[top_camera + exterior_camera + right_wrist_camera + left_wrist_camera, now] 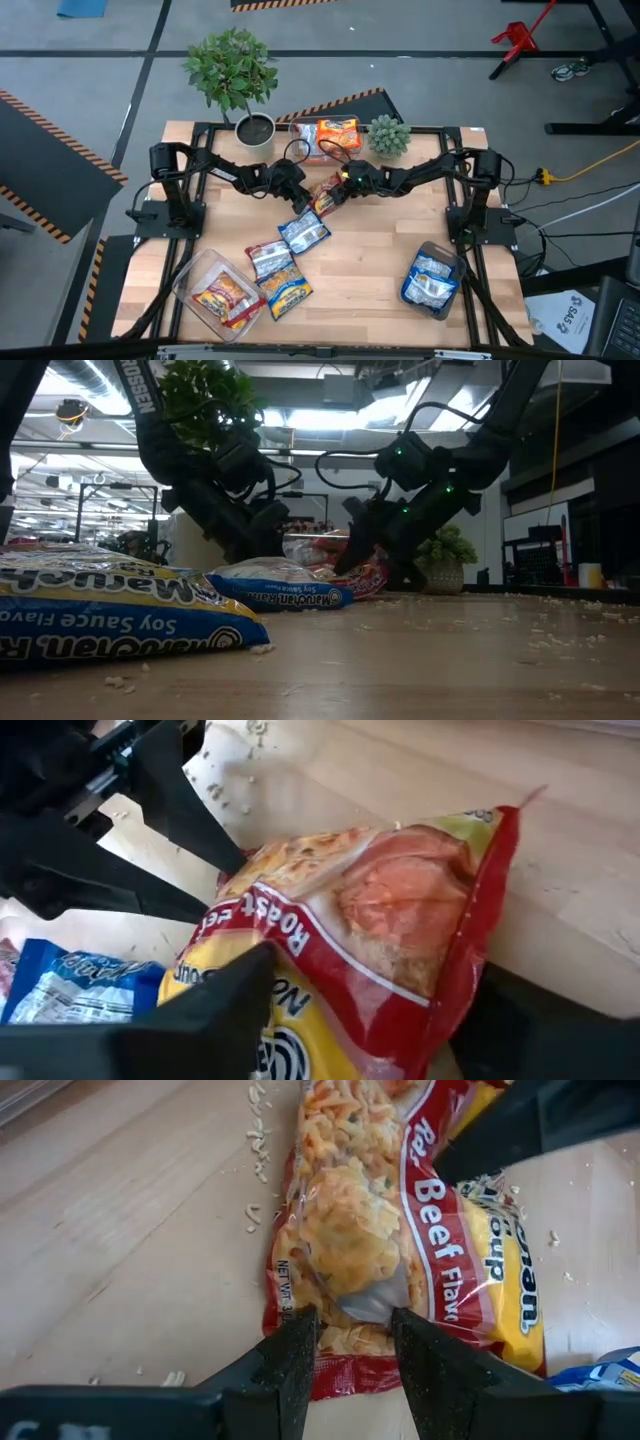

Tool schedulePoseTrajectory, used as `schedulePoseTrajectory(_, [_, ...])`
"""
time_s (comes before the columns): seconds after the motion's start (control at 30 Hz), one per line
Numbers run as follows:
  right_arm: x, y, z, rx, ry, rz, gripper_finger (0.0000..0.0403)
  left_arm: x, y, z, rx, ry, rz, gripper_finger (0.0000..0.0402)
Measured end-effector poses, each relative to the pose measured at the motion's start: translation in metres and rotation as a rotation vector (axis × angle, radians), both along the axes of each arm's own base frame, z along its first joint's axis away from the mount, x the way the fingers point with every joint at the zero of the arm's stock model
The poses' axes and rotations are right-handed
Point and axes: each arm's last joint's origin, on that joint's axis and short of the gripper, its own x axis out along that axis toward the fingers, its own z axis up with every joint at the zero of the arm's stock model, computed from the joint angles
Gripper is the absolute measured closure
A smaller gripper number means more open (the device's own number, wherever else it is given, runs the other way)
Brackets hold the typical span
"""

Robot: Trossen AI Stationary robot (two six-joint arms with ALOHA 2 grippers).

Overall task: Sort Maruchan noodles
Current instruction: Put the red noodle pack into the bottom transparent bin

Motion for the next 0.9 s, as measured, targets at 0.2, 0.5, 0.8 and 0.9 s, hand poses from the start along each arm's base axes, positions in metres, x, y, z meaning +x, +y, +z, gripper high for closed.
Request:
schedulePoseTrajectory(0.2, [0.002,0.001,0.003,0.025,-0.035,0.033,0.0293,-0.004,-0.001,0.017,-0.033,-0.031,-0.005,0.0267])
schedulePoseTrajectory(0.5, [0.013,0.000,0.016,0.007,-0.108,0.062,0.0314,-0.027,0.000,0.077,-0.047,-0.115,0.052,0.0268])
schedulePoseTrajectory(0.8, [0.056,0.007,0.082,-0.114,-0.296,0.160,0.0314,-0.085,-0.022,0.174,-0.067,-0.425,0.082,0.0279])
schedulePoseTrajectory(0.9, [0.074,0.024,0.107,-0.181,-0.281,0.207,0.0314,-0.110,-0.034,0.203,-0.113,-0.580,0.061,0.0280])
